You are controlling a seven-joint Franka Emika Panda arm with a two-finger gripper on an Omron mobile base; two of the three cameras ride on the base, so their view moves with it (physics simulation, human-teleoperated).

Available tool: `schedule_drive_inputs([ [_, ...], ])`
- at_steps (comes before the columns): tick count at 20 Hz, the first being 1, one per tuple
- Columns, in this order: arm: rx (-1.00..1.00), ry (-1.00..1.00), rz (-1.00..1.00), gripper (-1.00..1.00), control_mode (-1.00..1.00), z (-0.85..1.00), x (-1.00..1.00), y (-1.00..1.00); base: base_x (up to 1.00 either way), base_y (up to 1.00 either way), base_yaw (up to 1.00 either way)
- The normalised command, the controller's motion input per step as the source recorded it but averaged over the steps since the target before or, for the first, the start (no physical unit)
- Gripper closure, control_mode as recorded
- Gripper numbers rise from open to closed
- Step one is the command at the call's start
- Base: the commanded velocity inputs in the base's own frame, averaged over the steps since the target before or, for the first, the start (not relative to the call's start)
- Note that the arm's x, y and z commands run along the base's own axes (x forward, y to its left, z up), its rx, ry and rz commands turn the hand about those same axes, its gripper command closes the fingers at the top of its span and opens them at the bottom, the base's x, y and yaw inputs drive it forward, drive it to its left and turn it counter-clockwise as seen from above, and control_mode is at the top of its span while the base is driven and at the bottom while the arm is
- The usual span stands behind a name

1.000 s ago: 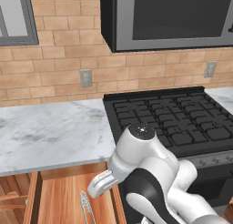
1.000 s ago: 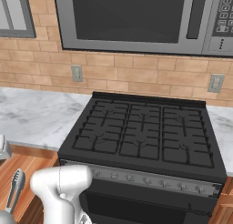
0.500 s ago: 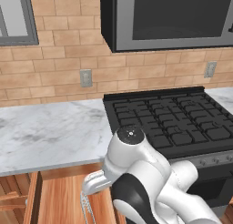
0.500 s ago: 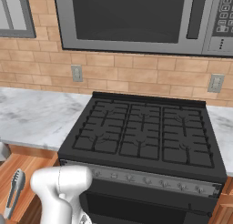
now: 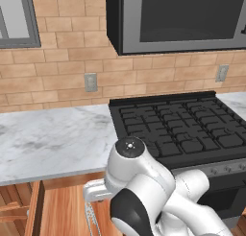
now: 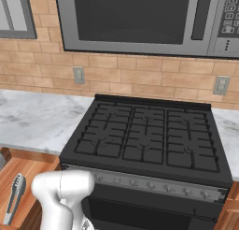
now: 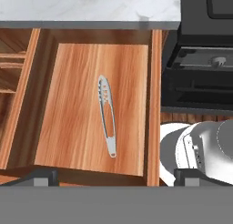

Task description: Take the tongs from the drawer on the left and place them on the dining counter next to the tray containing the hot dog.

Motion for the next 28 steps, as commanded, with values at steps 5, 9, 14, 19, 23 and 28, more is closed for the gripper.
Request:
schedule_drive_inputs([
  [5,-0.02,0.05,0.0,-1.0,-1.0,-0.31,0.07,0.0,0.0,0.0,0.0],
  [9,0.0,0.03,0.0,-1.0,-1.0,-0.33,0.05,0.0,0.0,0.0,0.0],
  [14,0.0,0.01,0.0,-1.0,-1.0,-0.32,0.04,0.06,0.0,0.0,0.0],
  [19,0.0,0.0,0.0,-1.0,-1.0,-0.38,0.08,0.07,0.0,0.0,0.0],
  [23,0.02,0.0,0.0,-1.0,-1.0,-0.35,0.19,0.12,0.0,0.0,0.0],
  [28,0.03,0.0,0.0,-1.0,-1.0,-0.31,0.36,0.07,0.0,0.0,0.0],
])
